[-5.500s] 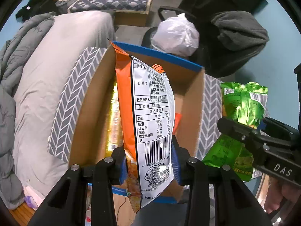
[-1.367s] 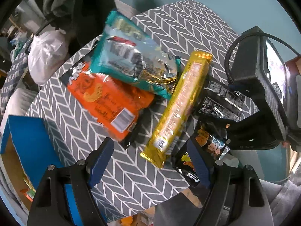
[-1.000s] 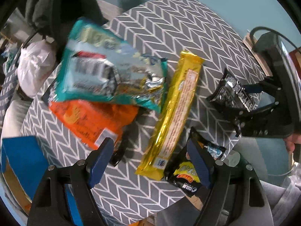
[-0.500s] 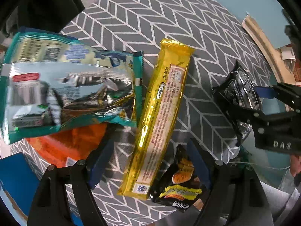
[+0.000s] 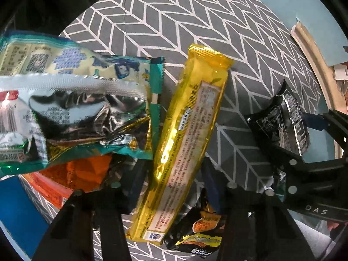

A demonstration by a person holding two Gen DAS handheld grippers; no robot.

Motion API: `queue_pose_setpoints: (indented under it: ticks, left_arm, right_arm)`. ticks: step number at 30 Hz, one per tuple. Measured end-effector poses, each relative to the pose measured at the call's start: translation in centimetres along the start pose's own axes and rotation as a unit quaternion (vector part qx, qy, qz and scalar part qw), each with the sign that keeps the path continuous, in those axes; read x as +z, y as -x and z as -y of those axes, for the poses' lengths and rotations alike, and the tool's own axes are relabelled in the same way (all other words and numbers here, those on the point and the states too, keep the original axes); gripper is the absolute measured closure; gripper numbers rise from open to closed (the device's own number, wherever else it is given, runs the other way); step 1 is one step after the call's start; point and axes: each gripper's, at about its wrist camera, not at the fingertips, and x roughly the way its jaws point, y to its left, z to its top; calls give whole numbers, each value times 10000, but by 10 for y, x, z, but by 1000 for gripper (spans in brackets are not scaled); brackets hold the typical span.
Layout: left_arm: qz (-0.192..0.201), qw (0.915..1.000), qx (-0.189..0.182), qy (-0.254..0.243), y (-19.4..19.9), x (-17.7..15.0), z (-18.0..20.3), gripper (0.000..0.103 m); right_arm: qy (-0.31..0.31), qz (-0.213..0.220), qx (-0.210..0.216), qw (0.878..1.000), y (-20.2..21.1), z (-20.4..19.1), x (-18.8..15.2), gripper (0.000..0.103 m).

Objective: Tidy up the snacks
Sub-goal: 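Grasp the gold bar with the left gripper while the right grasps a black packet, then lift the gold bar and black packet and carry both over the box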

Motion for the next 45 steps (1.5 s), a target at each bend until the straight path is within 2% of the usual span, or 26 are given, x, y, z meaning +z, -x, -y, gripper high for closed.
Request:
queue_pose_setpoints:
  ticks: [6,10,14,20,30,40,45]
  left_arm:
    - [63,9996,-196,167,5,5,-6,67]
    - [126,9998,-67,105,14,1,-6,71]
    - [192,9997,-107,136,27,-9,-4,73]
    - [335,9991,-155,201,44,-21,-5,74]
    - [697,9974,33,158,81,-48,-16,75]
    - [941,9946,-35,442,121,-86,-42,75]
    - [1017,9929,-84,608,139,-107,-61,75]
  right_arm:
    - [-15,53,-137,9999,-2,-4,4,23]
    - [17,148,-195,9997,1,-10,6,35]
    - [-58,173,-106,9998,0,-12,7,35]
    - [-118,261,-41,9996,4,-17,10,35]
    - [-135,417,93,9990,11,-29,17,35]
    - [68,662,204,9976,45,-33,4,35]
    - [264,790,268,9962,64,-51,-1,35]
